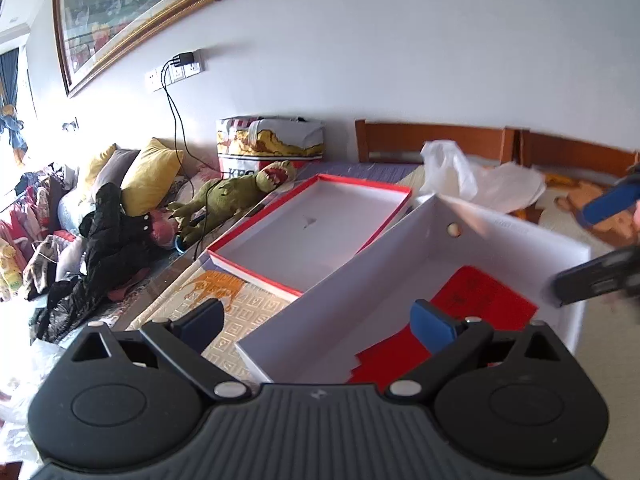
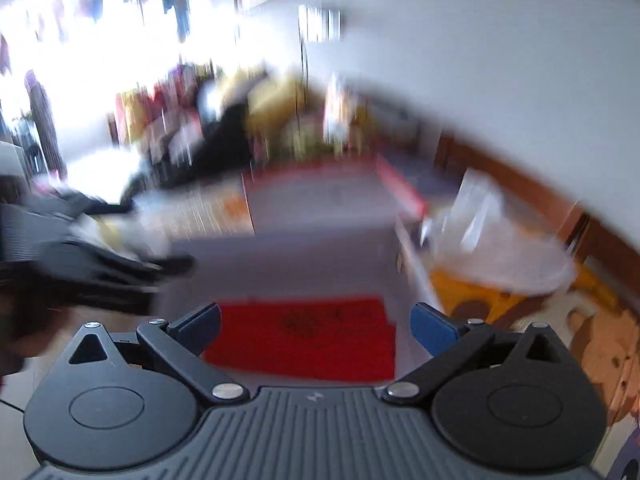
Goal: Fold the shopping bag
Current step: 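Grasp the red bag inside the white box with the right gripper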
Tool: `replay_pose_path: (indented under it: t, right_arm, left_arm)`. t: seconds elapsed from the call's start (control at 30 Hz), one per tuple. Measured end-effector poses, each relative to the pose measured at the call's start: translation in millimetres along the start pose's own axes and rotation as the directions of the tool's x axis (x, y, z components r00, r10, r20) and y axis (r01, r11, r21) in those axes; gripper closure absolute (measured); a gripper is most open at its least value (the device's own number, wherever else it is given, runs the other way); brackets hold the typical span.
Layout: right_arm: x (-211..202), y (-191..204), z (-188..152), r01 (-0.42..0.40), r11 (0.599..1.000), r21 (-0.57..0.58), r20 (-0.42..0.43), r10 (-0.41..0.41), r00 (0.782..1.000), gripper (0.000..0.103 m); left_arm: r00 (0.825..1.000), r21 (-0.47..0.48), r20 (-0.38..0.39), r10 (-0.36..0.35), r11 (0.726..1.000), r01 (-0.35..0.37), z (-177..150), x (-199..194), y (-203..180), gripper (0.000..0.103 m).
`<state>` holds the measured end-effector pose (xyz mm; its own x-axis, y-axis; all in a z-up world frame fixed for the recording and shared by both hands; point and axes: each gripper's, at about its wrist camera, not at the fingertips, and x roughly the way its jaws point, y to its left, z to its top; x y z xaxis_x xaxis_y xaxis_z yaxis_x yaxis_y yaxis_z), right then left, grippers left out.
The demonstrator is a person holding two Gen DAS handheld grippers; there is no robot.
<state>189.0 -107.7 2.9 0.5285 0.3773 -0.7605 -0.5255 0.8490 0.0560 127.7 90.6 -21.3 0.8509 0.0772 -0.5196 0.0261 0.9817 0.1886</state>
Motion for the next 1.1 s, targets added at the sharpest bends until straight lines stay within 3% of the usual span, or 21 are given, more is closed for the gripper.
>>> replay_pose_path:
  t: [0.07, 0.13, 0.27, 0.33, 0.4, 0.43, 0.47, 0.53, 0.57, 0.73, 0.77, 0.8, 0.83, 0.9, 1.0, 1.03, 1.1]
  right_arm:
    - [38.5, -11.7, 5.6, 0.014, 1.0, 0.013, -0.124, -0.013, 0.992, 0.0]
    - [88.5, -29.3, 9.7, 0.053, 0.998, 0.019, -0.291, -0.045, 0.956, 0.0]
    - [127.0, -24.8, 7.7, 0.087, 0.973, -0.214, -0.377, -0.164, 0.912, 0.001]
    - [130.3, -31.1, 7.1, 0.03, 0.985, -0.168, -0.405, -0.097, 0.909, 0.012]
    - [126.4, -38.2, 6.7, -0.025, 0.991, -0.128, -0.404, -0.029, 0.914, 0.035]
    - [120.7, -42.3, 6.4, -0.053, 0.993, -0.11, -0.389, 0.007, 0.921, 0.063]
    - [104.3, -48.0, 3.6, -0.113, 0.992, -0.063, -0.34, 0.085, 0.937, 0.078]
    - [71.6, -59.3, -2.3, -0.235, 0.972, 0.018, -0.227, 0.233, 0.946, 0.078]
    - [59.2, -61.6, -7.3, -0.264, 0.964, 0.032, -0.189, 0.265, 0.946, 0.078]
    - [14.5, -66.2, -26.5, -0.327, 0.944, 0.051, -0.072, 0.33, 0.941, 0.078]
    - [-2.4, -64.3, -31.7, -0.348, 0.936, 0.057, -0.014, 0.349, 0.937, 0.079]
    - [-28.2, -68.3, -40.2, -0.395, 0.916, 0.072, 0.079, 0.39, 0.918, 0.079]
    - [-40.8, -67.1, -43.4, -0.414, 0.907, 0.075, 0.119, 0.404, 0.907, 0.08]
    - [-101.7, -73.8, -67.5, -0.435, 0.899, 0.057, 0.278, 0.404, 0.872, 0.08]
    - [-170.5, -77.3, -99.0, -0.406, 0.912, 0.057, 0.423, 0.346, 0.837, 0.08]
    - [-193.4, -78.8, -111.8, -0.378, 0.924, 0.061, 0.452, 0.313, 0.836, 0.079]
    - [-230.1, -78.1, -145.0, -0.242, 0.964, 0.112, 0.459, 0.165, 0.873, 0.067]
  left_arm:
    - [0.998, -0.005, 0.038, 0.048, 0.999, -0.047, 0.7, 4.7, 1.2, 0.004]
    - [0.993, -0.022, 0.075, 0.096, 0.995, -0.094, 3.0, 7.4, 2.5, 0.004]
    - [0.976, -0.091, 0.113, 0.187, 0.98, -0.177, 12.8, 14.4, 8.5, 0.004]
    - [0.976, -0.106, 0.105, 0.189, 0.978, -0.178, 13.2, 17.8, 10.6, 0.004]
    - [0.981, -0.101, 0.082, 0.177, 0.981, -0.168, 10.8, 23.5, 10.1, 0.004]
    - [0.982, -0.094, 0.07, 0.174, 0.981, -0.167, 8.2, 24.9, 9.6, 0.004]
    - [0.983, -0.093, 0.065, 0.172, 0.982, -0.166, 5.5, 25.0, 9.5, 0.004]
    - [0.984, -0.102, 0.069, 0.165, 0.982, -0.158, 1.7, 21.7, 10.8, 0.004]
    - [0.984, -0.107, 0.072, 0.161, 0.982, -0.153, 0.0, 19.8, 11.7, 0.004]
    - [0.978, -0.134, 0.111, 0.178, 0.977, -0.163, -2.7, 5.0, 16.0, 0.004]
    - [0.976, -0.128, 0.125, 0.178, 0.978, -0.162, -2.9, 0.4, 15.5, 0.004]
    - [0.976, -0.119, 0.143, 0.167, 0.981, -0.151, -2.7, -5.4, 14.4, 0.004]
    - [0.975, -0.113, 0.158, 0.154, 0.984, -0.137, -2.4, -10.9, 13.1, 0.004]
    - [0.976, -0.112, 0.193, 0.104, 0.99, -0.083, 0.4, -27.7, 9.0, 0.004]
    - [0.966, -0.09, 0.259, 0.015, 0.996, 0.009, 4.6, -53.6, -3.2, 0.004]
    - [0.961, -0.082, 0.275, 0.0, 0.996, 0.023, 5.8, -58.5, -6.4, 0.004]
    - [0.948, -0.044, 0.317, 0.013, 0.999, 0.001, 14.2, -60.1, -22.1, 0.004]
